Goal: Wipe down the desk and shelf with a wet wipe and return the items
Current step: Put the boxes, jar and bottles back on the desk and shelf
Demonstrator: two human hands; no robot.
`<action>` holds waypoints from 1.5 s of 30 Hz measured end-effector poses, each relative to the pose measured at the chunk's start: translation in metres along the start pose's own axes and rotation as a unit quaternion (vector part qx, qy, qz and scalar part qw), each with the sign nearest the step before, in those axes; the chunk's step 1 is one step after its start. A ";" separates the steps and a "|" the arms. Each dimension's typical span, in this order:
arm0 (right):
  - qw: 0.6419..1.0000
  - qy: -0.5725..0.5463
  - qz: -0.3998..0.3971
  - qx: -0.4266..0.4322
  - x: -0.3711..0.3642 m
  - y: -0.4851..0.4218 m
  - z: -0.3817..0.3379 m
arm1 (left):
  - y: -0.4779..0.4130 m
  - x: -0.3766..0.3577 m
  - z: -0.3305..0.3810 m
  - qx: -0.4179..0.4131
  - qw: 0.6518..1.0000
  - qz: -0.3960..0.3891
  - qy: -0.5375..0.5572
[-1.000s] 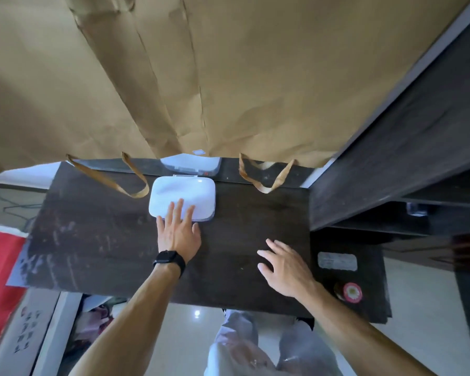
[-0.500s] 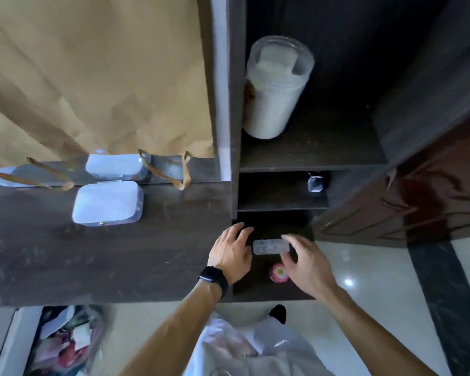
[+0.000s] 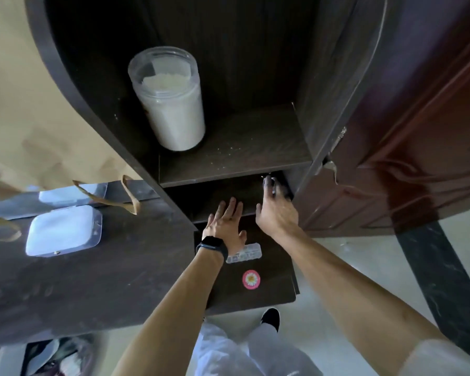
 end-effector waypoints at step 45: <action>0.972 -0.188 -0.134 0.052 -0.098 0.102 -0.080 | 0.099 -0.022 -0.164 0.106 0.971 0.155 0.150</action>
Point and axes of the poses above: each hand's wrist, its own y-axis away from the middle knuckle, its own x-axis out of the back of the hand, z = x × y, the point moved 7 cm from there along -y, towards the middle knuckle, and after that the axes turned 8 degrees about -y, right-handed, at the moved point
